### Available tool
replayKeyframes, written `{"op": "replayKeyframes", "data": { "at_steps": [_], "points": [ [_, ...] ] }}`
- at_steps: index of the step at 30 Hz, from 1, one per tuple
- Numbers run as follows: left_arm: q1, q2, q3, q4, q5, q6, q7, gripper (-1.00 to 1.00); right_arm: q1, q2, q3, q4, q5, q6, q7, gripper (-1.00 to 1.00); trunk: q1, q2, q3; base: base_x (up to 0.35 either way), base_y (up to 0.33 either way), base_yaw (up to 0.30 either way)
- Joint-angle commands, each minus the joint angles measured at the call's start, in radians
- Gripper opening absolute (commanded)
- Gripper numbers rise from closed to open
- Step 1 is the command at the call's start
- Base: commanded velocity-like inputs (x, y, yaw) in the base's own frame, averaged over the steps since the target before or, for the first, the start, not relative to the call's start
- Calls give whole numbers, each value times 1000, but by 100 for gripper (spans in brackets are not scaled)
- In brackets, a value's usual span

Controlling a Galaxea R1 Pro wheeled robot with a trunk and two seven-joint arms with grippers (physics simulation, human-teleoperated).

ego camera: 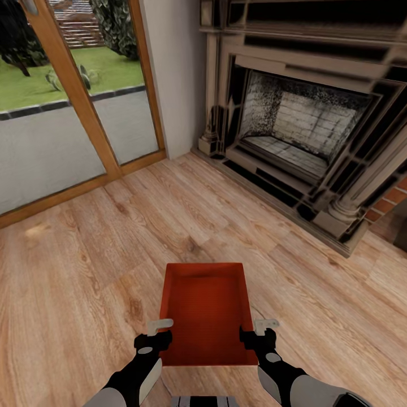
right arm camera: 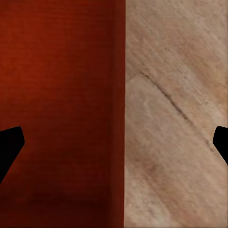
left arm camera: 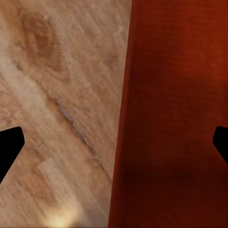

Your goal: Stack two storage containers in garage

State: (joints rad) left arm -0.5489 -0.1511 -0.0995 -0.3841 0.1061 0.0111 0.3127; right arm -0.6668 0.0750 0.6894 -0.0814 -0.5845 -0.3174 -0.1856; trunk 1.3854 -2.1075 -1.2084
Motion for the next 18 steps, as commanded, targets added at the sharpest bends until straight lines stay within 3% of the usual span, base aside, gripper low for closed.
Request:
{"op": "replayKeyframes", "data": {
  "at_steps": [1,18],
  "points": [
    [0,1,-8,-1,10,1,7,100,0,0,9,0,-6,-2,-5,100,4,-7,-4,0,0,0],
    [0,1,-7,-1,10,1,8,100,0,0,9,1,-6,-2,-5,100,69,-126,-57,0,0,0]
  ]
}}
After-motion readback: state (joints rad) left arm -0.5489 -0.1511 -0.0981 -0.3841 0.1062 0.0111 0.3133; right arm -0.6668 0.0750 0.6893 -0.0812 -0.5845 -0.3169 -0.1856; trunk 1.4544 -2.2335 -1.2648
